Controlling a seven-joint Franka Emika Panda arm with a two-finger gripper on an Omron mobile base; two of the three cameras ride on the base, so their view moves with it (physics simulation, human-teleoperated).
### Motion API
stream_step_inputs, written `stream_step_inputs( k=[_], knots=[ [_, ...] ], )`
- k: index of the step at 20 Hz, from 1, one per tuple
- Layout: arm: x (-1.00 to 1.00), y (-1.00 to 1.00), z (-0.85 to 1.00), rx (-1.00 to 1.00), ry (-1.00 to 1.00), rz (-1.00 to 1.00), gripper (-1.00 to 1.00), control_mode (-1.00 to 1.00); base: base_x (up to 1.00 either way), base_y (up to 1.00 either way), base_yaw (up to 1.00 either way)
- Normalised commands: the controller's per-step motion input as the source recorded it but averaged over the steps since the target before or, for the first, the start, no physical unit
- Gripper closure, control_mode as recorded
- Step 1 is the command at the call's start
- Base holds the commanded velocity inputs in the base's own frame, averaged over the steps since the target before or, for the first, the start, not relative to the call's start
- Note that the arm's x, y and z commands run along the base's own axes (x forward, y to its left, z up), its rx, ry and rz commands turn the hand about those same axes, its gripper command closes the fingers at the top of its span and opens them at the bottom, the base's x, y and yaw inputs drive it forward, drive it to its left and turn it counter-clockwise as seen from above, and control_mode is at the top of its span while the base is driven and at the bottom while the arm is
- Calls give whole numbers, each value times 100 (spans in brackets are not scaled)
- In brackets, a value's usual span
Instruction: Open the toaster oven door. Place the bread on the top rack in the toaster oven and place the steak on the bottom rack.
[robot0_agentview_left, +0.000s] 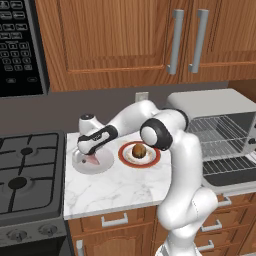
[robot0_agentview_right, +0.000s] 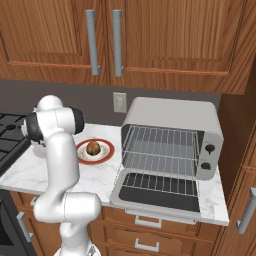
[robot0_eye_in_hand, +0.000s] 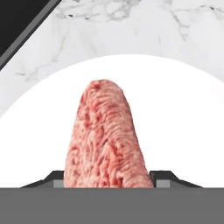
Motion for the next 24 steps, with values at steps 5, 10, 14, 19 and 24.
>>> stream_step_inputs(
  k=[5,10,14,19,24],
  knots=[
    [-32,-28,33,0,2,4,100,-100,0,0,0],
    [-48,-45,53,0,0,5,100,-100,0,0,0],
    [-40,-48,45,0,0,4,100,-100,0,0,0],
    [-46,-49,43,0,0,2,100,-100,0,0,0],
    [-41,-41,47,1,3,1,100,-100,0,0,0]
  ],
)
